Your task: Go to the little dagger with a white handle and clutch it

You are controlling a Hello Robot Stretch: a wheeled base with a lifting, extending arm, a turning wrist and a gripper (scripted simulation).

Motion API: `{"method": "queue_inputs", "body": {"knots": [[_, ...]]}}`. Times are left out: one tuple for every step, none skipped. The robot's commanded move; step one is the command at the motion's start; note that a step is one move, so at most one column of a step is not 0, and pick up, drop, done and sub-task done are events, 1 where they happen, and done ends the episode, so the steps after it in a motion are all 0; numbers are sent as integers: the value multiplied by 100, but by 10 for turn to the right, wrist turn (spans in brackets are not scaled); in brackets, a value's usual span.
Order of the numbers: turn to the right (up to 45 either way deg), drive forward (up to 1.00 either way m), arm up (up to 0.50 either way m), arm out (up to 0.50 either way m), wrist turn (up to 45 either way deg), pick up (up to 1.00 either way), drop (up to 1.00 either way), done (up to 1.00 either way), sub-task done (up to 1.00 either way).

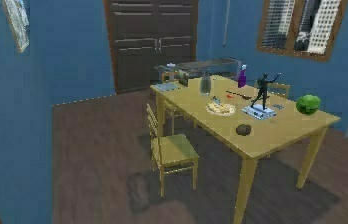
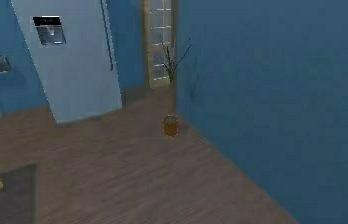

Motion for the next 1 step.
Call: {"method": "queue_inputs", "body": {"knots": [[0,65,0,0,0,0,0,0,0]]}}
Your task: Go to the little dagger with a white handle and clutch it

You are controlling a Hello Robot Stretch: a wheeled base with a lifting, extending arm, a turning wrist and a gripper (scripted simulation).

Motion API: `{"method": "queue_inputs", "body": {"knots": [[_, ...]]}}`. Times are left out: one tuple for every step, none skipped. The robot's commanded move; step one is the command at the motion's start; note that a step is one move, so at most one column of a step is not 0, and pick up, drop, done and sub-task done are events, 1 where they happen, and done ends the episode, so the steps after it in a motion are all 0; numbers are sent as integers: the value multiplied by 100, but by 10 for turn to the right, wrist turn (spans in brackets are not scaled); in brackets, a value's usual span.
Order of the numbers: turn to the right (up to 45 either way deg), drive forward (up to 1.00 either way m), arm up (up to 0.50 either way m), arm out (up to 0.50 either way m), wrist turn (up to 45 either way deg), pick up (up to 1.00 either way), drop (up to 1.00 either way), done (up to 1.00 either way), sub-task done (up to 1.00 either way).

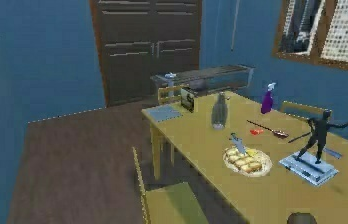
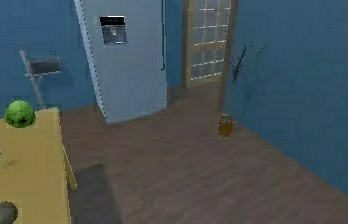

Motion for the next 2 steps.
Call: {"method": "queue_inputs", "body": {"knots": [[-450,0,0,0,0,0,0,0,0],[-210,0,0,0,0,0,0,0,0]]}}
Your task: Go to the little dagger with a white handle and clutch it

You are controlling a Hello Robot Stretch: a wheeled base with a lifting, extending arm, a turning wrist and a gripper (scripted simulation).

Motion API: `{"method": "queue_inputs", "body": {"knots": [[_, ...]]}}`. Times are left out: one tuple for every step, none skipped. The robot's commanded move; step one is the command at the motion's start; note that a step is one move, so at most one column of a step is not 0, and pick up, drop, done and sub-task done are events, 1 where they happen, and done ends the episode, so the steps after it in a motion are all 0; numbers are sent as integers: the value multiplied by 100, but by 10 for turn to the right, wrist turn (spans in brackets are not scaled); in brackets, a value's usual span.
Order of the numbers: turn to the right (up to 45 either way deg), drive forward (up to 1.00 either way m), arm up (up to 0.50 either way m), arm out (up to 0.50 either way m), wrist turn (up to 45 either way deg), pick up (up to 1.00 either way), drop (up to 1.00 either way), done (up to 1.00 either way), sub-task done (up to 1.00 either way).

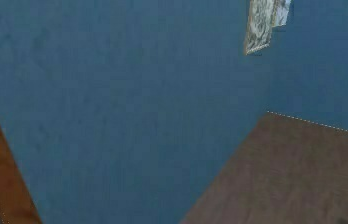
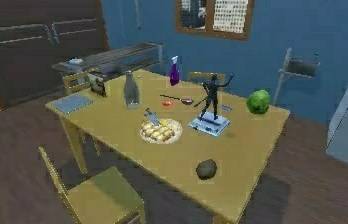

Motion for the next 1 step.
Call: {"method": "queue_inputs", "body": {"knots": [[450,0,0,0,0,0,0,0,0]]}}
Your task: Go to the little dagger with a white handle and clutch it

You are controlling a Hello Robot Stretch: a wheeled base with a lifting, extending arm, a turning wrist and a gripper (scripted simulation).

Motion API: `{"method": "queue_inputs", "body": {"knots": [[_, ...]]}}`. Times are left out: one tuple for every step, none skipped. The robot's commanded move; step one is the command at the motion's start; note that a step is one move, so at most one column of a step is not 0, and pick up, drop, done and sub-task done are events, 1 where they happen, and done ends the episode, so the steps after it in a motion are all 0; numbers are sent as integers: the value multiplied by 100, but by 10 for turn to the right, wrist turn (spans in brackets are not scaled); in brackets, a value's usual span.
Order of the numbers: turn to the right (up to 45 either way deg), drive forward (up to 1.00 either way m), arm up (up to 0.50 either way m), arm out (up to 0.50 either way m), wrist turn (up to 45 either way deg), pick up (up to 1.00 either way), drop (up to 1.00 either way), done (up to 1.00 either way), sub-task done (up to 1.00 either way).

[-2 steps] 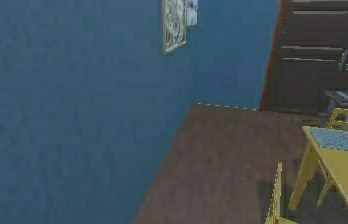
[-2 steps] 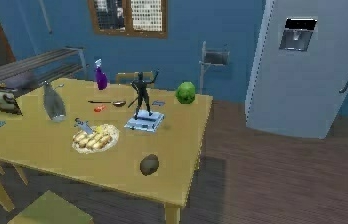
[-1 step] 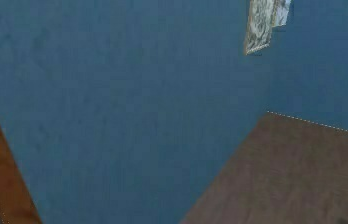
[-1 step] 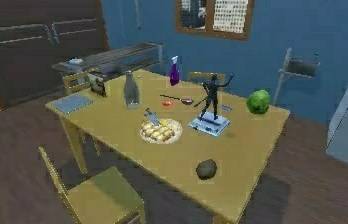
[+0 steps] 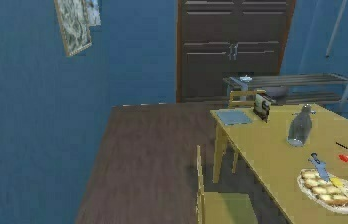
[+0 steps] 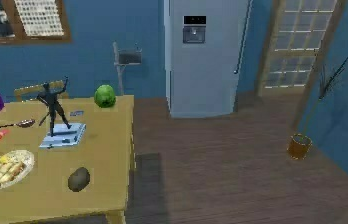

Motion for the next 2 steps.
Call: {"method": "queue_inputs", "body": {"knots": [[180,0,0,0,0,0,0,0,0],[0,45,0,0,0,0,0,0,0]]}}
